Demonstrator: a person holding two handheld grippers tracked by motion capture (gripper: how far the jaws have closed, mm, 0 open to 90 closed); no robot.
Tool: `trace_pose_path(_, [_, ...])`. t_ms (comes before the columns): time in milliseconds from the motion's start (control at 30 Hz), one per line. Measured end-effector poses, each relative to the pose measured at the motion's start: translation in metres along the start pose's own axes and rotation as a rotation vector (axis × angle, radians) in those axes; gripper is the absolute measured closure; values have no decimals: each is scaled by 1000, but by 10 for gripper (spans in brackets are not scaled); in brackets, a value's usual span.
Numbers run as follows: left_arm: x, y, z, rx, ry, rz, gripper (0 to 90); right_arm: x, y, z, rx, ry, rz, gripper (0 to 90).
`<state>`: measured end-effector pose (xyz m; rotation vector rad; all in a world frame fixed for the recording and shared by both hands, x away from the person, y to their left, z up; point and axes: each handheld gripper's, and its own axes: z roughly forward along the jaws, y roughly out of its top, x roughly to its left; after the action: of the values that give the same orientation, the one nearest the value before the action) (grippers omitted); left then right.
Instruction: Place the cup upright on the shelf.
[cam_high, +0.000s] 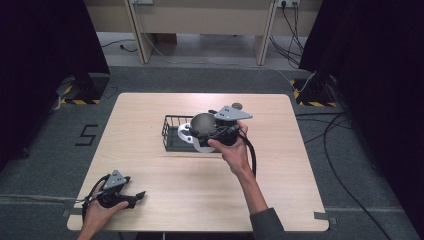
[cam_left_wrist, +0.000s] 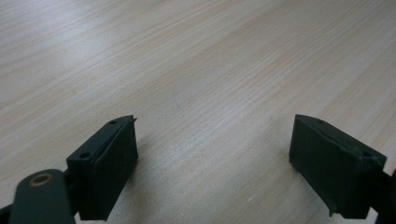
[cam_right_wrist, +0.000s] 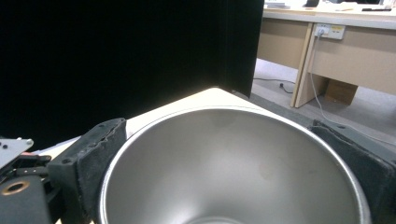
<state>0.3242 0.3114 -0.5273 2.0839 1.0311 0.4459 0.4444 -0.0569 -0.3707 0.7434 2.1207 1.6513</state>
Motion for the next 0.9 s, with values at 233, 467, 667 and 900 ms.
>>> trace_pose_path(233, [0, 0, 0, 1, -1, 0, 146, -8, 8, 2, -1, -12, 6, 66])
trace_pose_path(467, [0, 0, 0, 0, -2, 1, 146, -16, 14, 6, -4, -24, 8, 66])
trace_pose_path(667, [0, 0, 0, -1, -4, 2, 146, -30, 15, 12, -10, -40, 27, 66])
trace_pose_path(900, [0, 0, 0, -1, -5, 3, 146, -44, 15, 22, 4, -65, 25, 66])
